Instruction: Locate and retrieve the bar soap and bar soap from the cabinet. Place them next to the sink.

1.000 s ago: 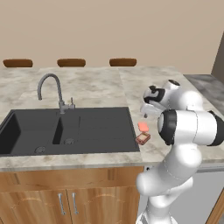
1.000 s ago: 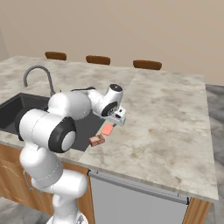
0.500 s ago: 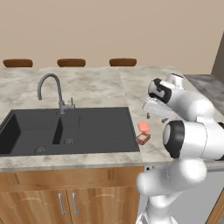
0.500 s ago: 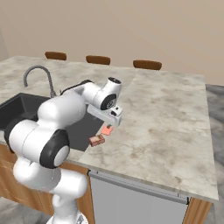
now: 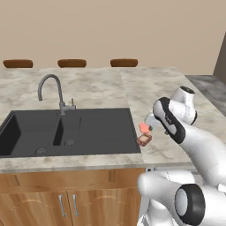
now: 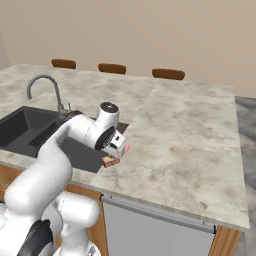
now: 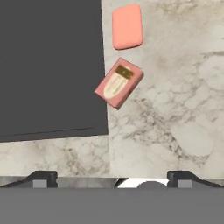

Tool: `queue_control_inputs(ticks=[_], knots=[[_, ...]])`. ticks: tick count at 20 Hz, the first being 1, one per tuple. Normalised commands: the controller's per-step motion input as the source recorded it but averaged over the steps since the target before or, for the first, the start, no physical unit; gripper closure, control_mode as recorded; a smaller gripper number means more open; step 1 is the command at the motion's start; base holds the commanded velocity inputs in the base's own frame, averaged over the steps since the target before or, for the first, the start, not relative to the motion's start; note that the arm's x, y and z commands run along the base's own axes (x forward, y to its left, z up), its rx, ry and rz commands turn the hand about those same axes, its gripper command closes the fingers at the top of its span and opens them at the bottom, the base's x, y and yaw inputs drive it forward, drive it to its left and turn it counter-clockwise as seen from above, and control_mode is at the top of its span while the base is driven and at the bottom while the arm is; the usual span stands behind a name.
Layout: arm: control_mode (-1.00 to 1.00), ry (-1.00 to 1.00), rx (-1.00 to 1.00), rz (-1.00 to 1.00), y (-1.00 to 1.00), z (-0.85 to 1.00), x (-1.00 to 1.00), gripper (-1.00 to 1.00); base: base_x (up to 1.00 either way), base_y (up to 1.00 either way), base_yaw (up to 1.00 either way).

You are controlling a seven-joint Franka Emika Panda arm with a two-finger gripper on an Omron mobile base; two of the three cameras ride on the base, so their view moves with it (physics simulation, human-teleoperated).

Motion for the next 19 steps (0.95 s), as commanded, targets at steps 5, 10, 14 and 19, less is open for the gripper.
queue_control_inputs(ticks=[5, 10, 14, 19], knots=[[-1.0, -0.24, -0.17, -0.06, 0.24, 0.29, -0.66, -1.0, 0.0, 0.0, 0.0], [-1.0, -0.19, -0.19, -0.07, 0.34, 0.46, -0.44, -1.0, 0.0, 0.0, 0.0], [-1.0, -0.22, -0.08, -0.01, 0.45, 0.55, -0.38, -1.0, 0.0, 0.0, 0.0], [-1.0, -0.09, 0.07, -0.08, 0.38, 0.17, -0.25, -1.0, 0.0, 0.0, 0.0]])
